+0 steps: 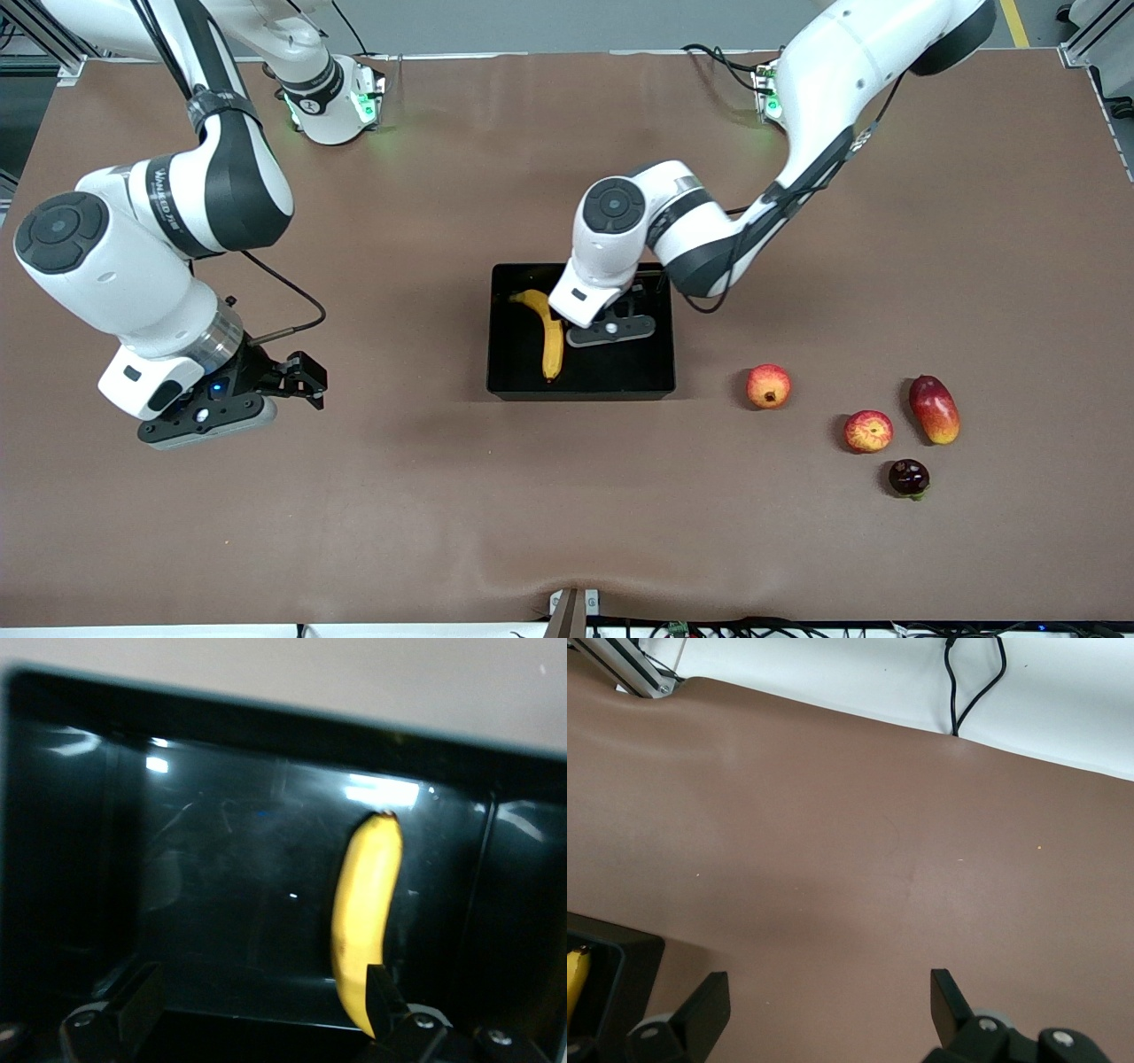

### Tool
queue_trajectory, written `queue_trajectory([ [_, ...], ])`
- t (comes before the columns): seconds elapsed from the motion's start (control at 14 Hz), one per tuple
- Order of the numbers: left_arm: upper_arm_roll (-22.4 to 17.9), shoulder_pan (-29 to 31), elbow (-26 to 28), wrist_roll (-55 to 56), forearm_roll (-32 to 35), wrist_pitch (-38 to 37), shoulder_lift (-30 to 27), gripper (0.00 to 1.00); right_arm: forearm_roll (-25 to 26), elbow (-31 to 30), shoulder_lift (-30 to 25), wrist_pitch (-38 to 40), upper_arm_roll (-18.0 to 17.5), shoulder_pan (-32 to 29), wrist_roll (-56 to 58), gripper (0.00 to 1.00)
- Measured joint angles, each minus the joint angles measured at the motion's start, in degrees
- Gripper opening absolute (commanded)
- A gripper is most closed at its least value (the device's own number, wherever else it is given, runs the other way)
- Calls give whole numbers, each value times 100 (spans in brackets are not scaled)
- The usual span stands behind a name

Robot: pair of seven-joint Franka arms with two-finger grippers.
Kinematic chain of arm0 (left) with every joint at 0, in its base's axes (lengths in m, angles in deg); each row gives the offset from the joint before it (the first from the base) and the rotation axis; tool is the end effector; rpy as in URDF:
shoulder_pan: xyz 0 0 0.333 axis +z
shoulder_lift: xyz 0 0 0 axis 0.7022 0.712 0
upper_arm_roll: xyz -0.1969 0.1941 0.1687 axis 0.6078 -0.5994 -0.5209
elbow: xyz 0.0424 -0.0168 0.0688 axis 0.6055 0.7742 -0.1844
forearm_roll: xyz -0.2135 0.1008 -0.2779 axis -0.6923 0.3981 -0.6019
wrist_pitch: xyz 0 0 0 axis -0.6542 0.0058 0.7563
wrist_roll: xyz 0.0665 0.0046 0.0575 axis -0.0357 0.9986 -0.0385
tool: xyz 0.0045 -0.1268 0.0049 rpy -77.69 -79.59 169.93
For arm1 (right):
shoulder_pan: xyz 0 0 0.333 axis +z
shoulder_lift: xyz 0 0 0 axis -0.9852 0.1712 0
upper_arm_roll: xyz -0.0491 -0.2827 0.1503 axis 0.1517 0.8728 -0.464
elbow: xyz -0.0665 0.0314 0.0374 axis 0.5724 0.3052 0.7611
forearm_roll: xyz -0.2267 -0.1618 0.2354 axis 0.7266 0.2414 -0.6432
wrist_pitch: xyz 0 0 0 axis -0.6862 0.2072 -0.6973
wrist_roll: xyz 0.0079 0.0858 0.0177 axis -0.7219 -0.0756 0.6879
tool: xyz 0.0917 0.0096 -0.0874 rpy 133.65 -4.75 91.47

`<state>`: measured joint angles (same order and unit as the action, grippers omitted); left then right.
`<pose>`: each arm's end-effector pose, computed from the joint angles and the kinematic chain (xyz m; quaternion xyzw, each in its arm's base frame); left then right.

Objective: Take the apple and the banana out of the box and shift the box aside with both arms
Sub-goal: 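Move the left gripper into the tray and grasp the yellow banana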

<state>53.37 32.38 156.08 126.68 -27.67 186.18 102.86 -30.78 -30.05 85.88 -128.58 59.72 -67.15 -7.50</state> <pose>0.5079 -0.4737 0.2920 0.9972 0.0656 0.0074 0.0345 0.6679 0.1492 0.4798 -0.9851 -0.1260 -0.1165 0.0099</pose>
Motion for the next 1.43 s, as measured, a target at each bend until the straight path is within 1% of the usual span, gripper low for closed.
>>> queue_trajectory([
  [0.07,-104,-150,-33,0,16,128,103,100,0,-1,40,1,0,1,1,100],
  [0.14,-296,-366,-91,0,18,229,185,100,0,-2,98,1,-1,6,2,100],
  [0.36,-1072,-1166,-387,23,18,466,417,100,0,-4,310,-18,-4,86,3,100],
  [0.5,-1322,-1465,-513,33,18,587,596,100,0,-3,400,-24,-5,159,3,100],
  [0.71,-1365,-1512,-556,27,18,663,798,100,0,-4,521,-24,-6,269,3,100],
  [1.07,-1373,-1544,-560,19,18,752,980,100,0,-3,822,-33,-6,407,4,100],
  [1.43,-1375,-1612,-561,29,18,841,1038,100,-6,4,1013,-76,-4,456,4,100],
])
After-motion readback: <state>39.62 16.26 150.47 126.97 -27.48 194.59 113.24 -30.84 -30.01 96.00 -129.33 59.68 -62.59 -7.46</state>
